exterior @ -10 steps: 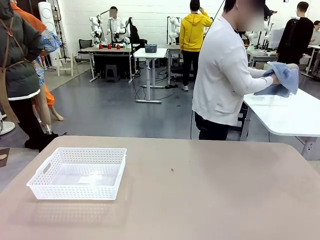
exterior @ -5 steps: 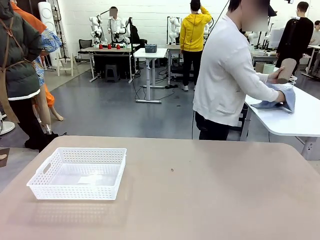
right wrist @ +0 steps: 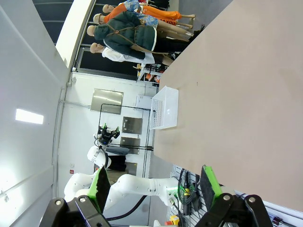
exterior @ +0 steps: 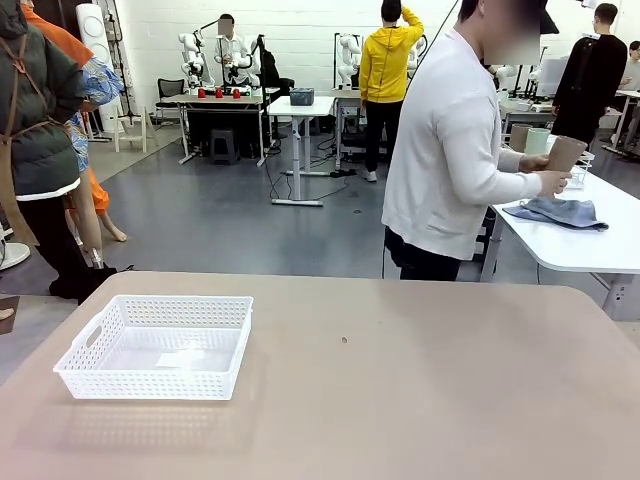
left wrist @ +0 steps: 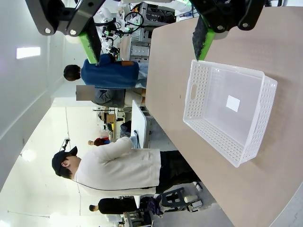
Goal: Clean and organize the cups into the basket.
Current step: Pick up the Organizing basket and move it to the center of the table, then pick up the Reusable plastic cup from the right side of the table and place it inside the Organizing basket.
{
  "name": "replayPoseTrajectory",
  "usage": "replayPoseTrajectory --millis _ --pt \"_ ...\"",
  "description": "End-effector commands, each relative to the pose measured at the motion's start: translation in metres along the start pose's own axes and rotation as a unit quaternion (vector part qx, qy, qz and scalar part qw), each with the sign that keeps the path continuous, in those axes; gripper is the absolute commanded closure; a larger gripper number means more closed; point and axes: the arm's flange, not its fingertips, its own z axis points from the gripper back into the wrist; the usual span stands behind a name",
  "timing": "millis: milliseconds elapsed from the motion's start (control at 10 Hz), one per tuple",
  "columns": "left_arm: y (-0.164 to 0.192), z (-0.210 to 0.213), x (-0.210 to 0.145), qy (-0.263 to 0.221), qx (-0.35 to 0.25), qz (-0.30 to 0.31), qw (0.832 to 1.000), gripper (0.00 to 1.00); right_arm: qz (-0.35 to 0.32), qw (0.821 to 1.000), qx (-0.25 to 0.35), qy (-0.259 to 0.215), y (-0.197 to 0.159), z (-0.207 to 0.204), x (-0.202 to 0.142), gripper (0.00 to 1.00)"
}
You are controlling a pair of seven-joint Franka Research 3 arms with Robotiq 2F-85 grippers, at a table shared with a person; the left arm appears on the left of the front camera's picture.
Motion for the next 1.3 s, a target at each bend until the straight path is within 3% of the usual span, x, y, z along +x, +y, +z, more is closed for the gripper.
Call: replayPoseTrajectory --millis 0,1200 --pt "0.0008 0.0008 0.0013 -0.001 -0.006 -0.007 1.0 0.0 0.007 1.0 0.008 -0.003 0.0003 0.0001 0.0017 0.0" --pt "0.0008 0.0008 0.0013 -0.001 -0.006 -0.007 1.0 0.0 0.007 1.0 0.008 -0.003 0.0003 0.0001 0.0017 0.0"
